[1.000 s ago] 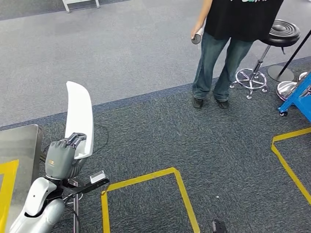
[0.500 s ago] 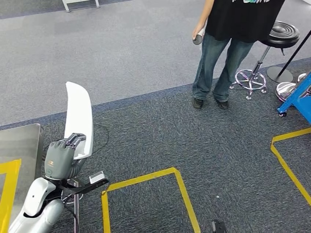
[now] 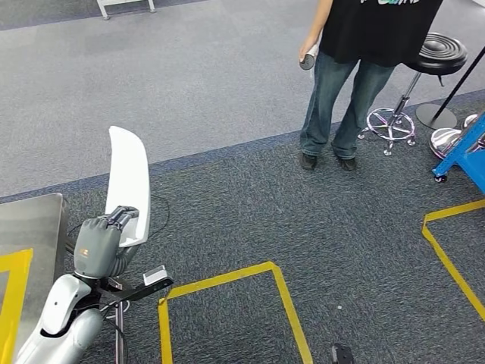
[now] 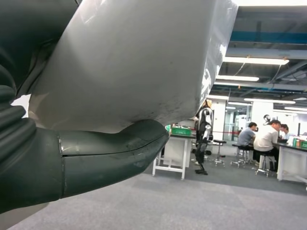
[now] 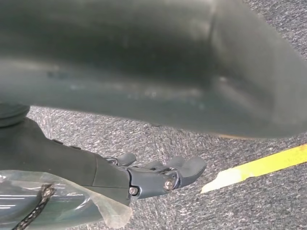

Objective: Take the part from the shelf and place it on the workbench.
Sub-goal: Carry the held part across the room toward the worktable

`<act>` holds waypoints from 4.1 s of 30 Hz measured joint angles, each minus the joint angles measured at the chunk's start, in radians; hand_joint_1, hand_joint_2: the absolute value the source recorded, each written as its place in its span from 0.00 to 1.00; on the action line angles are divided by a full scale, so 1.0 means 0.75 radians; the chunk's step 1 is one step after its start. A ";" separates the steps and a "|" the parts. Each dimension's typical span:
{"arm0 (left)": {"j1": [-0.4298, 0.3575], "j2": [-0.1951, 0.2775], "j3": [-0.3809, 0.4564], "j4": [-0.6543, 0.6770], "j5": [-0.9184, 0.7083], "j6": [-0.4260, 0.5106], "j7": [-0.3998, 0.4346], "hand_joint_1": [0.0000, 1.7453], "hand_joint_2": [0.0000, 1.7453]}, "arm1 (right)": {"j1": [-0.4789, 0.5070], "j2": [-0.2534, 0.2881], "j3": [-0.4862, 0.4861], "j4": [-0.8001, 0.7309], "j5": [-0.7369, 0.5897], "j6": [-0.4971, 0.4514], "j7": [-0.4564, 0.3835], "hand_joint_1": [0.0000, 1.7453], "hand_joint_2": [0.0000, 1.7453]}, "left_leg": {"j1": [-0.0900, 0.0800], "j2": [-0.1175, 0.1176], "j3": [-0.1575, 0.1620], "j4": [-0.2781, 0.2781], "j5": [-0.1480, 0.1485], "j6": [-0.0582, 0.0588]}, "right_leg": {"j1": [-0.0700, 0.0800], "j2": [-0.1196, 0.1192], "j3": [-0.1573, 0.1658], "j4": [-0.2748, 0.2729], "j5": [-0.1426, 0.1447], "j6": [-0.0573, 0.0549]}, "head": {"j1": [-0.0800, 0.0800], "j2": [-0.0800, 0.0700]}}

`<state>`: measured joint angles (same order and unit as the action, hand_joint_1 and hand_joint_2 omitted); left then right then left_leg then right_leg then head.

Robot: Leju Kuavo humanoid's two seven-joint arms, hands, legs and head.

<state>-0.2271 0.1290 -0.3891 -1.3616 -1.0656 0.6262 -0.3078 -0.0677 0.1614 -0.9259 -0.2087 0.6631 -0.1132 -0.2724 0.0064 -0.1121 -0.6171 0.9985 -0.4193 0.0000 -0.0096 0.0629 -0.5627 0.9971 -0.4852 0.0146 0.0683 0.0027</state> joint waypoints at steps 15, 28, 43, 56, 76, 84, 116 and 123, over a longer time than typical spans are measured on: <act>-0.010 -0.002 -0.021 0.006 -0.004 -0.018 0.018 1.00 1.00 | 0.000 0.000 -0.012 0.000 -0.001 -0.001 0.000 0.00 0.00 | 0.000 0.000 0.000 0.000 0.000 0.000 | 0.000 0.000 0.000 0.000 0.000 0.000 | 0.000 0.000; -0.014 -0.002 -0.028 0.011 -0.004 -0.033 0.033 1.00 1.00 | 0.000 0.000 -0.013 0.000 0.004 -0.002 0.000 0.00 0.00 | 0.000 0.000 0.000 0.000 0.000 0.000 | 0.000 0.000 0.000 0.000 0.000 0.000 | 0.000 0.000; -0.026 -0.002 -0.030 0.018 -0.003 -0.038 0.043 1.00 1.00 | 0.001 0.004 -0.020 -0.002 0.011 -0.005 0.001 0.00 0.00 | 0.028 0.050 0.067 -0.060 -0.004 0.006 | -0.048 -0.070 -0.088 0.144 -0.039 0.085 | 0.011 0.000; -0.027 0.006 -0.029 0.023 -0.003 -0.039 0.045 1.00 1.00 | 0.006 0.014 -0.034 0.000 0.010 -0.005 0.002 0.00 0.00 | 0.016 0.139 -0.176 0.430 -0.194 -0.009 | -0.009 -0.090 0.002 0.060 -0.047 -0.006 | 0.002 0.000; -0.037 0.002 -0.029 0.027 0.092 -0.111 0.036 1.00 1.00 | 0.003 0.016 -0.037 -0.002 0.014 -0.003 0.003 0.00 0.00 | -0.028 0.124 0.083 0.024 -0.099 0.047 | -0.001 -0.077 -0.087 0.063 0.045 0.032 | -0.001 0.000; -0.041 -0.004 -0.026 0.027 0.215 -0.181 0.006 1.00 1.00 | 0.003 0.016 -0.045 -0.002 0.017 -0.001 0.004 0.00 0.00 | -0.030 0.123 0.081 0.019 -0.100 0.050 | 0.002 -0.066 -0.073 0.035 0.038 0.015 | -0.003 0.000; -0.041 -0.009 -0.017 0.026 0.204 -0.190 0.004 1.00 1.00 | 0.002 0.016 -0.074 -0.002 0.021 -0.001 0.013 0.00 0.00 | -0.033 0.123 0.087 0.015 -0.099 0.036 | -0.001 -0.069 -0.064 0.033 0.039 0.009 | -0.002 0.000; -0.041 -0.009 -0.017 0.026 0.200 -0.188 0.005 1.00 1.00 | 0.002 0.016 -0.077 -0.002 0.024 -0.004 0.014 0.00 0.00 | -0.033 0.123 0.087 0.015 -0.099 0.036 | -0.001 -0.069 -0.064 0.033 0.039 0.009 | -0.002 0.000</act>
<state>-0.2576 0.1221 -0.4021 -1.3424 -0.9155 0.4849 -0.3040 -0.0662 0.1736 -0.9834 -0.2102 0.6807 -0.1162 -0.2621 -0.0183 -0.0199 -0.5515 1.0095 -0.4937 0.0270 -0.0107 0.0110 -0.6107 1.0216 -0.4561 0.0212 0.0670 0.0027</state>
